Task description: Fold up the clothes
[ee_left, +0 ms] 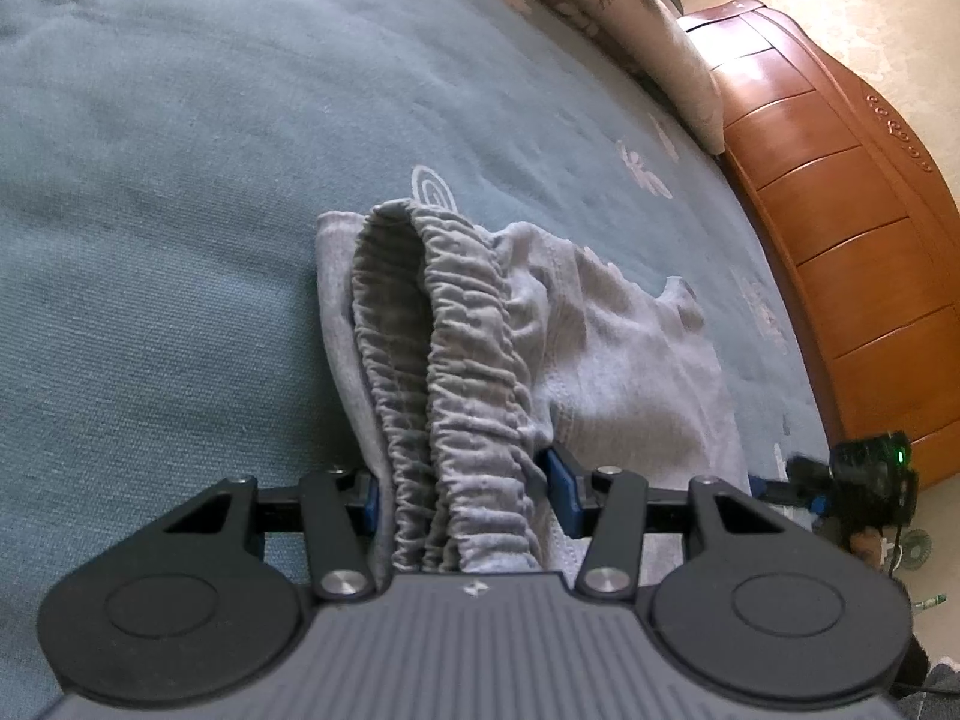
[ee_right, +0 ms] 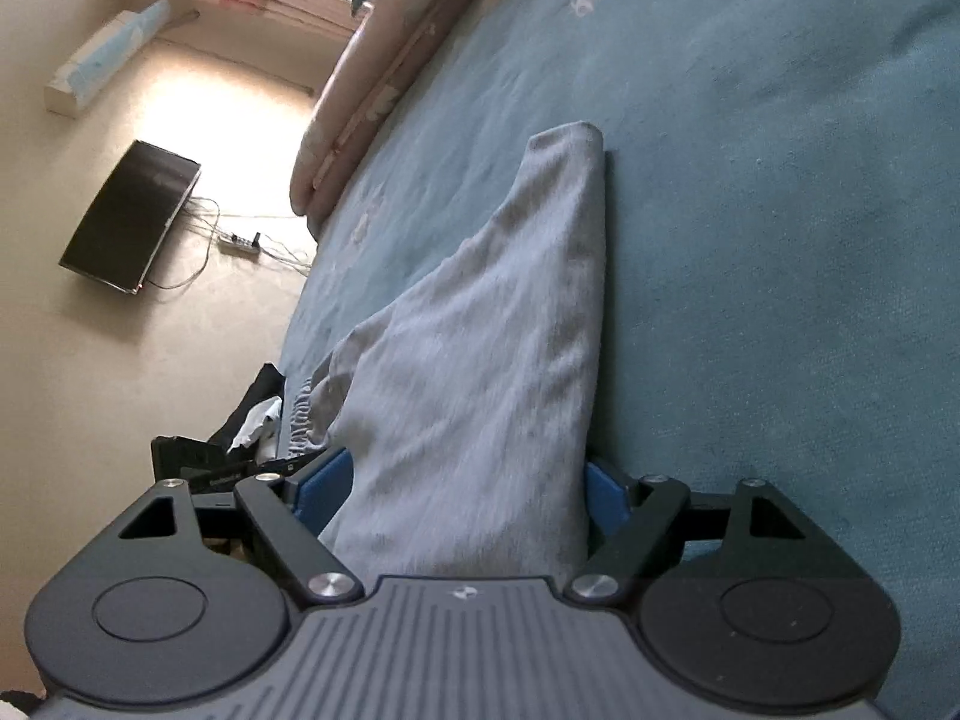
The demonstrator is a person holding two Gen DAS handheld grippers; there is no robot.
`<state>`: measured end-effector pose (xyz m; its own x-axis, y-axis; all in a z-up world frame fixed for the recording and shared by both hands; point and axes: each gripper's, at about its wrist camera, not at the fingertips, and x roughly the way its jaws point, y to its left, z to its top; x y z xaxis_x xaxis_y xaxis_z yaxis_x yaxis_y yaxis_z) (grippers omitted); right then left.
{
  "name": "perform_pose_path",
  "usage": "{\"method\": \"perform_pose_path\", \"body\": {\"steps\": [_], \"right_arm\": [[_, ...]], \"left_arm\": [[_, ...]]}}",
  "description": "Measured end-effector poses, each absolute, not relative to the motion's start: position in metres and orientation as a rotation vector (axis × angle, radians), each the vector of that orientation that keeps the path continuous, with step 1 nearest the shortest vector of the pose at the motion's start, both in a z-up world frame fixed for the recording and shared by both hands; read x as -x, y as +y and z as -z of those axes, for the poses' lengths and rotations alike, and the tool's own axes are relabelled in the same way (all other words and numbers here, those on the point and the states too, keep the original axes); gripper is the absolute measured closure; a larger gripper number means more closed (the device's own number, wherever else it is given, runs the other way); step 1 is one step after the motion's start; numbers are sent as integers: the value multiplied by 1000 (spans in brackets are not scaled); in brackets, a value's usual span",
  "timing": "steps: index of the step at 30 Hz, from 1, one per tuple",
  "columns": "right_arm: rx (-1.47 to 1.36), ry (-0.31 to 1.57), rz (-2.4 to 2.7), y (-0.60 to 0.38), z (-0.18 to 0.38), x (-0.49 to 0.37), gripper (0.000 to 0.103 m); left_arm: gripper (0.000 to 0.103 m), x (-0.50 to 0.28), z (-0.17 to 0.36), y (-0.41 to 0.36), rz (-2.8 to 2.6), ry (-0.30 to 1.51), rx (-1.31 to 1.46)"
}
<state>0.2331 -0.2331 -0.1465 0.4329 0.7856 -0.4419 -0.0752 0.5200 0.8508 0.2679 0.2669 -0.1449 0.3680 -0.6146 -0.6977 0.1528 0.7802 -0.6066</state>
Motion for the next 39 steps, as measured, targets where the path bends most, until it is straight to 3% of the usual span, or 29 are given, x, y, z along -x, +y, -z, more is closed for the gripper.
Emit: {"method": "perform_pose_path", "body": {"steps": [5,13,21,22,24,26,29,39], "right_arm": [[-888,987,-640,-212,146,-281,15],[-926,1044,-677,-223,149,-230,17],[-892,1048,-705,-192,145,-277,20],[-866,1050,-697,-190,143,-276,24],[-820,1041,-660,-190,144,-270,46],[-835,1043,-596,-196,153,-264,92],[-928,1023,-575,-203,168,-258,94],[-770,992,-490,-169,145,-251,92]], "left_arm": [[54,-265,145,268,519,1079,488],[54,-264,148,273,541,1059,511],[54,-261,146,270,524,1050,506],[54,-261,146,270,523,1050,509],[54,-261,145,268,520,1052,499],[54,-262,143,265,515,1055,481],[54,-261,139,257,500,1057,430],[57,-256,133,248,446,1029,351]]}}
